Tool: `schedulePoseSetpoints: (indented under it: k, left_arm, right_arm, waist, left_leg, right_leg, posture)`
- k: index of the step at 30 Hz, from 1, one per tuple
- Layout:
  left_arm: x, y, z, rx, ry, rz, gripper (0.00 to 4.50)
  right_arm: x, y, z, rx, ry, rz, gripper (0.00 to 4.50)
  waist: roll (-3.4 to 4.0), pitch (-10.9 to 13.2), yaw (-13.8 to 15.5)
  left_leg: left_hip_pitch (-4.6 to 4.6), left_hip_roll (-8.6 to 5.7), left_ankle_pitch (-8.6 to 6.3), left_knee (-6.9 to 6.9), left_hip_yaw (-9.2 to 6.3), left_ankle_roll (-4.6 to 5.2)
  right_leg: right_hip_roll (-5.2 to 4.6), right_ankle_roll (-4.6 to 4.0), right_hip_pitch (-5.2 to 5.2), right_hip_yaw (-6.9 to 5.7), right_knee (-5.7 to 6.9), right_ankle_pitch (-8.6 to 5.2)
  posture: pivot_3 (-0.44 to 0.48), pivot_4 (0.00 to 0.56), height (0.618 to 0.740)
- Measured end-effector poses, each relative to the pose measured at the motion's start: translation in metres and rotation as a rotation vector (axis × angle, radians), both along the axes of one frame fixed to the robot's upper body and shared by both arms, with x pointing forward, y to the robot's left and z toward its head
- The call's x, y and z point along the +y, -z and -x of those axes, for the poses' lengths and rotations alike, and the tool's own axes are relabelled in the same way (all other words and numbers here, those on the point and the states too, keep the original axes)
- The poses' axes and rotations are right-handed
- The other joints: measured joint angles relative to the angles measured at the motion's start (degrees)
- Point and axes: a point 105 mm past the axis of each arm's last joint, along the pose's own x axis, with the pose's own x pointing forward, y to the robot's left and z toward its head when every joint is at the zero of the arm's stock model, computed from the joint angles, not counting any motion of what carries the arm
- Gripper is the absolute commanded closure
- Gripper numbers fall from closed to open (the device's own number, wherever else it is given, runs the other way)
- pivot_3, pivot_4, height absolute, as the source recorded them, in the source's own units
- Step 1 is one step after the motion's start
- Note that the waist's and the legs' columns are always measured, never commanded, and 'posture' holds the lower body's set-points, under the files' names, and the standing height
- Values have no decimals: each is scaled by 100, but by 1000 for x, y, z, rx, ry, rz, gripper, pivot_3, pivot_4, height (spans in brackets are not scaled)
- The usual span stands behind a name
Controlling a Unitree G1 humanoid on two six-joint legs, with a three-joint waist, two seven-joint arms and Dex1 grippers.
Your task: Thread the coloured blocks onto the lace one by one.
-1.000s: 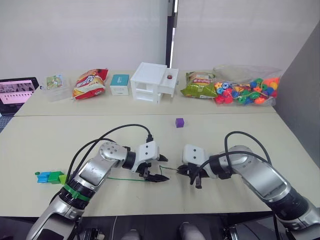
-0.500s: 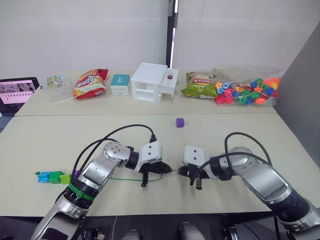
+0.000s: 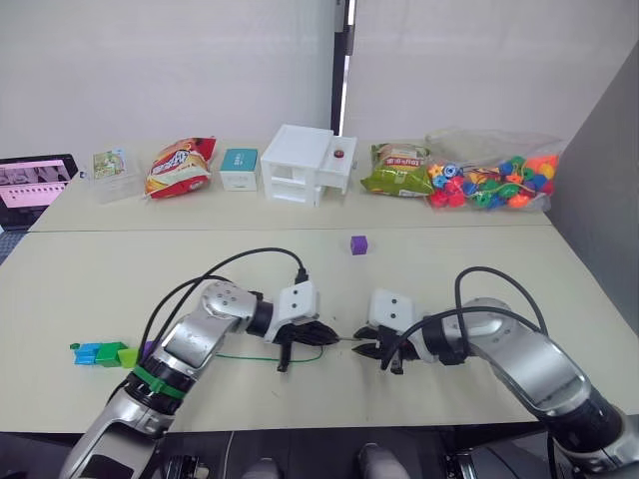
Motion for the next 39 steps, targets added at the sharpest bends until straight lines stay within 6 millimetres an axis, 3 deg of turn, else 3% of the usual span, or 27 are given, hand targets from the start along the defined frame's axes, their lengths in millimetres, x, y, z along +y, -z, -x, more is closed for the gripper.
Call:
schedulePoseSetpoints:
  k: [5, 7, 11, 13, 17, 29, 32, 39]
  left_arm:
    - [29, 1, 1, 23, -88, -22, 4500]
    - [38, 1, 2, 34, -121, -22, 4500]
    - [50, -5, 4, 25, -167, -31, 4500]
    - [53, -7, 4, 26, -188, -28, 4500]
    - [55, -8, 6, 21, -203, -22, 4500]
    - [61, -6, 12, 29, -249, -21, 4500]
    - [61, -5, 12, 31, -256, -21, 4500]
    - [63, -7, 13, 27, -270, -27, 4500]
  right_arm:
    - [-17, -15, -10, -23, 230, -162, 426]
    - [-22, -16, -21, -56, 344, -215, 51]
    - [-21, 1, -51, -85, 616, -307, 51]
    - [-9, 8, -66, -82, 748, -386, 51]
    - [5, 4, -93, -166, 925, -480, 51]
    - [27, -1, -181, -308, 1030, -496, 51]
    - [29, 1, -190, -309, 1041, -500, 839]
    - [37, 15, -187, -270, 1023, -547, 3264]
  waist:
    - [0, 0, 9]
    - [-1, -1, -1]
    - [0, -1, -26]
    - [3, -1, -33]
    - [4, -1, -27]
    - [5, 0, -211]
    - [5, -1, -291]
    - [7, -1, -377]
  left_leg:
    - [0, 0, 0, -1, -1, 0]
    - [3, 2, 0, -2, -1, 0]
    - [9, 5, 1, -7, 1, -2]
    - [8, 4, 3, -13, 2, -5]
    - [6, 1, 4, -15, 2, -8]
    - [13, 3, 5, -33, 2, -9]
    - [12, 3, 5, -41, 2, -9]
    - [12, 3, 6, -55, 1, -11]
  right_leg:
    - [-1, 0, 0, 0, 0, 0]
    - [1, 0, 1, 0, 1, 0]
    - [4, 0, -2, 1, 3, 0]
    - [3, -1, -7, 3, 6, 0]
    - [-2, -2, -11, 4, 6, 1]
    - [-1, -4, -14, 5, 6, 3]
    - [-2, -5, -15, 5, 4, 3]
    - [-3, -4, -18, 7, 6, 3]
  posture:
    - [0, 150, 740]
    - [0, 150, 740]
    - [0, 150, 740]
    - [0, 150, 740]
    - [0, 150, 740]
    - [0, 150, 740]
    - [0, 150, 740]
    - [0, 150, 740]
